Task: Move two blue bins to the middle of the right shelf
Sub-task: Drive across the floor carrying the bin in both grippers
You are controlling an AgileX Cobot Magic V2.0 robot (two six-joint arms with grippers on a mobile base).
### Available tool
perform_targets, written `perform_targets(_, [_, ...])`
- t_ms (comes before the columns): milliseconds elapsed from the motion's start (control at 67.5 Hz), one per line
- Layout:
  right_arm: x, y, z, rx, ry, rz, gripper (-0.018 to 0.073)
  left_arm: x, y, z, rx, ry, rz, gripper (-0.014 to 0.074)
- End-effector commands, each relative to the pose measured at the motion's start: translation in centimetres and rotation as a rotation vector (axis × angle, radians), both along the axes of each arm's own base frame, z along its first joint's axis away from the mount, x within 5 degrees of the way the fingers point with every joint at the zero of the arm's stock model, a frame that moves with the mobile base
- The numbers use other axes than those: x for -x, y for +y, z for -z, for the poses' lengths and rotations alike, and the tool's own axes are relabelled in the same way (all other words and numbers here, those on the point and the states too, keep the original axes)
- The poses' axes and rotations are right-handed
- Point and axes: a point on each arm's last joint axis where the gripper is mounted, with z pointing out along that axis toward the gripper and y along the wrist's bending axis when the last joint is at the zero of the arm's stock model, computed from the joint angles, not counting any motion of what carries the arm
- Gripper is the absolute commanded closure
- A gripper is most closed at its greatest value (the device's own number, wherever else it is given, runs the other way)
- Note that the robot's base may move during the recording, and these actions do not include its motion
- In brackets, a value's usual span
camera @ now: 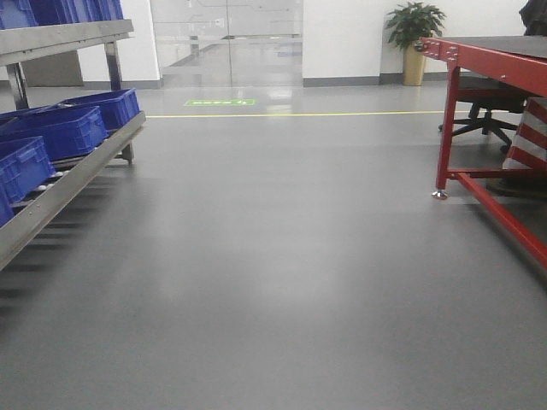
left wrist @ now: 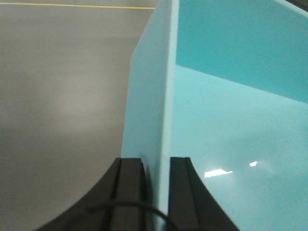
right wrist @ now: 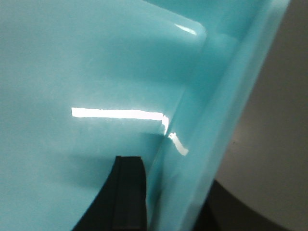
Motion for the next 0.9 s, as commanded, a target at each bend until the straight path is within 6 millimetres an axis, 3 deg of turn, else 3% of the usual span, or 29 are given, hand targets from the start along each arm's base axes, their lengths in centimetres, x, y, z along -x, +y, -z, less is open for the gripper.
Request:
perform_targets(0, [-0.04, -0.65, -0.58, 0.035, -0.049, 0.011, 0.0712, 0.83, 0.27, -1.82, 0.094, -0.082, -0.006, 0.0707])
perform_targets(889, [-0.08, -0.64, -0.63, 0.033, -0.055, 0.012, 0.0712, 0.74, 0.24, -1.77, 0.094, -0.082, -0.007, 0.0707])
